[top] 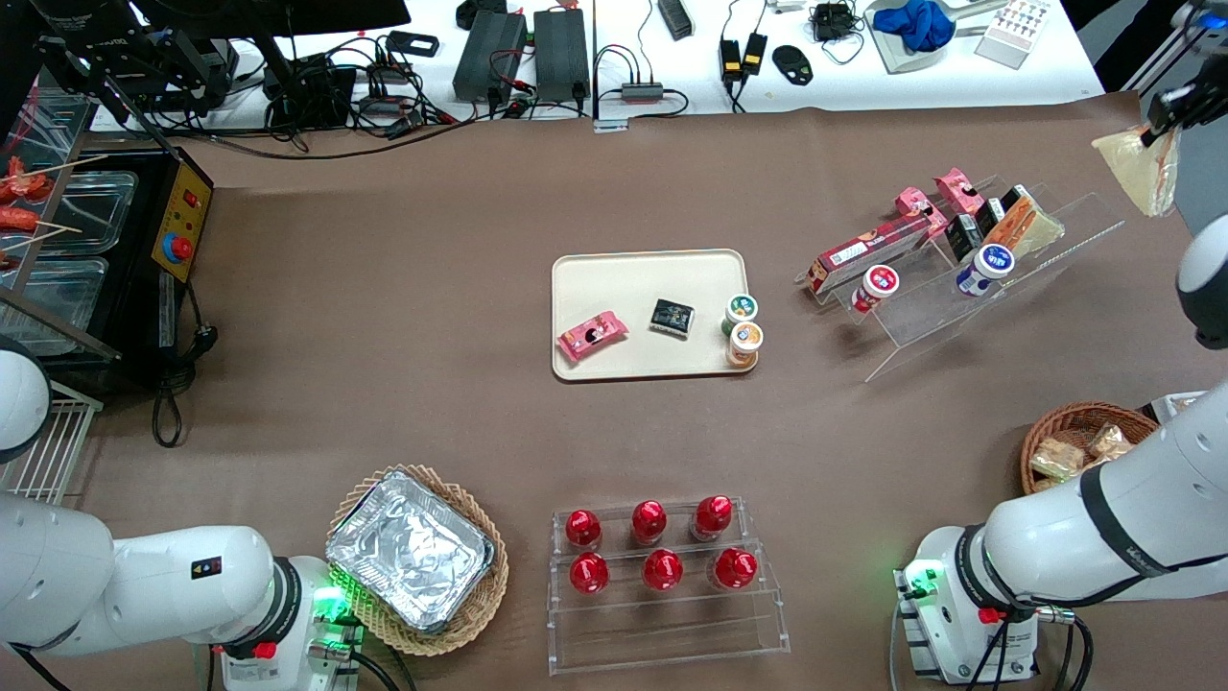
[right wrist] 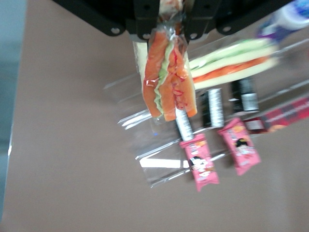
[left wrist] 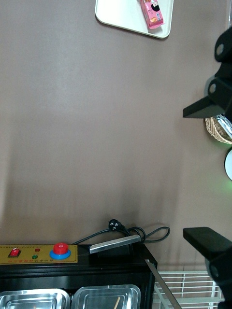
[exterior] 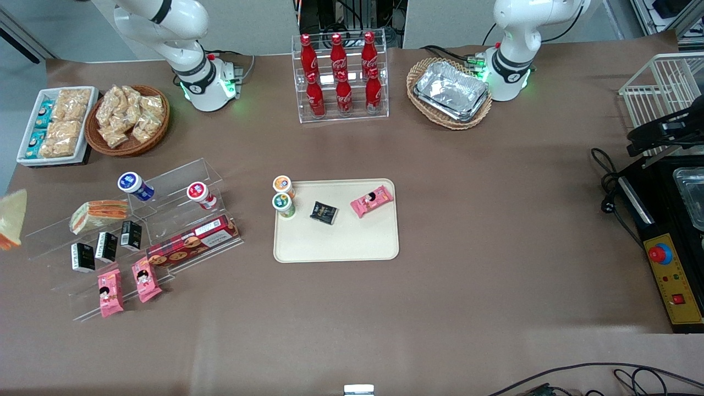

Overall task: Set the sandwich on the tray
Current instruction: 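Carry the held sandwich over to the cream tray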

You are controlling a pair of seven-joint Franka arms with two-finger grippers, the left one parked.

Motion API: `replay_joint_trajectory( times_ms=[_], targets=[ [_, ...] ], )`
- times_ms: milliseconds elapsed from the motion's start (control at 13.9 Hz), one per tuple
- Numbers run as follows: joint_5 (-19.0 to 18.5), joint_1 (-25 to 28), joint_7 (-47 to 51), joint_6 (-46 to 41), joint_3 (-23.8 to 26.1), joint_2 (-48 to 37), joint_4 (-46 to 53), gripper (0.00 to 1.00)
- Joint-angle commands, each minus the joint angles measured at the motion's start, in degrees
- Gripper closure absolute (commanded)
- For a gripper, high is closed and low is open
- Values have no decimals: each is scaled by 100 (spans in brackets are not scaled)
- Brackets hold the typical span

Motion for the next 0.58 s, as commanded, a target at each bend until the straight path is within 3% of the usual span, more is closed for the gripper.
replay_joint_trajectory(
  times_ms=[0, 144, 504],
  targets=[
    [-376, 841, 2201, -926, 62, -467, 224, 97],
    [-623, 1614, 3731, -1199, 71, -661, 216, 97],
    [-465, 3240, 7334, -1376, 115, -645, 216, 97]
  ],
)
